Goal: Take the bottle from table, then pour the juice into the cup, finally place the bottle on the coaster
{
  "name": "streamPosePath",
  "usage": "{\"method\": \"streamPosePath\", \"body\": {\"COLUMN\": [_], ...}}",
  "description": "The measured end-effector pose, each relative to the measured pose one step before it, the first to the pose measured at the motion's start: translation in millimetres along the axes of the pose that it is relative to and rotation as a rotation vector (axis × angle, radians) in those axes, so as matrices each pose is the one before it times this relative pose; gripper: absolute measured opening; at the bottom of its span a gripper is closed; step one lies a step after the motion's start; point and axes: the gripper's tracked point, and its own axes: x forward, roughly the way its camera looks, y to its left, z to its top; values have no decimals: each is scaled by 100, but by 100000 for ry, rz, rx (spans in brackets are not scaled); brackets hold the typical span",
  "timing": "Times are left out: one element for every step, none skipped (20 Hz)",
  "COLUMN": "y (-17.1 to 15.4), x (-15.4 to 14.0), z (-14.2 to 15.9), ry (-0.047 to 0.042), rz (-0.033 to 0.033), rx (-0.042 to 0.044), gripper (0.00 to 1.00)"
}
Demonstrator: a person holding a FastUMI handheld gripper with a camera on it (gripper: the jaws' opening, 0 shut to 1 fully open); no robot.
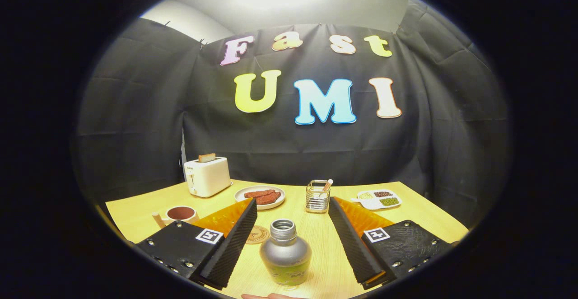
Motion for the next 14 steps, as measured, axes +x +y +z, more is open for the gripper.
{"method": "streamPosePath", "body": {"y": [92,56,46,227,230,194,34,-111,-145,-126,-131,-4,2,50], "x": [196,257,231,231,168,392,211,67,159,157,132,173,210,138], "z": [-530,-595,-572,-778,-726,-720,-405,-440,-260,-324,-235,-379,-290,-259], "ry": [-353,-296,283,559,969,770,471,300,-426,-361,-172,77,275,307], "rz": [-623,-837,-909,-266,-128,37,-521,-839,-882,-1093,-955,-489,-240,-92], "rx": [-227,433,792,955,886,850,625,259,303,275,130,-272,-240,-494], "gripper": [98,98,98,98,98,98,98,98,98,98,98,98,98,98]}}
